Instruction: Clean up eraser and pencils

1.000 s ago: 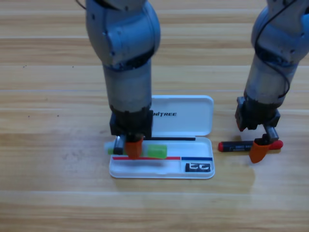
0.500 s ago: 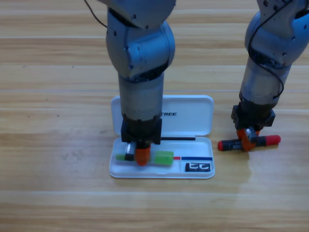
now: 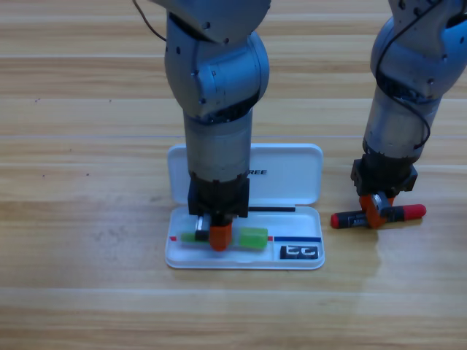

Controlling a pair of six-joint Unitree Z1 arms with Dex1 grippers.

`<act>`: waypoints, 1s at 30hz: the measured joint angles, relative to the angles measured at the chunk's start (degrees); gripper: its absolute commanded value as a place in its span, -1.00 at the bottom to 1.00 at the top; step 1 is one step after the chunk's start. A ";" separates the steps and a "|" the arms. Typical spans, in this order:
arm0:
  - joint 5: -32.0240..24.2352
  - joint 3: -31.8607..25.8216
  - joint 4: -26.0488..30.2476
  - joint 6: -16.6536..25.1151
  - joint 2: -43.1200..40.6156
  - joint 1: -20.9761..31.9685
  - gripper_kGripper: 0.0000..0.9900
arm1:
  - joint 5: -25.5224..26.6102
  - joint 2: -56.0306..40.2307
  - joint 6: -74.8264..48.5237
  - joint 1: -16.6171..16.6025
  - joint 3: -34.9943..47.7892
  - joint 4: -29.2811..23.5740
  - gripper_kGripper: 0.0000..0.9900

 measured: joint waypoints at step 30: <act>1.11 10.98 6.16 2.56 -27.16 17.80 1.00 | 3.60 -4.86 12.80 9.90 -17.90 11.16 -1.00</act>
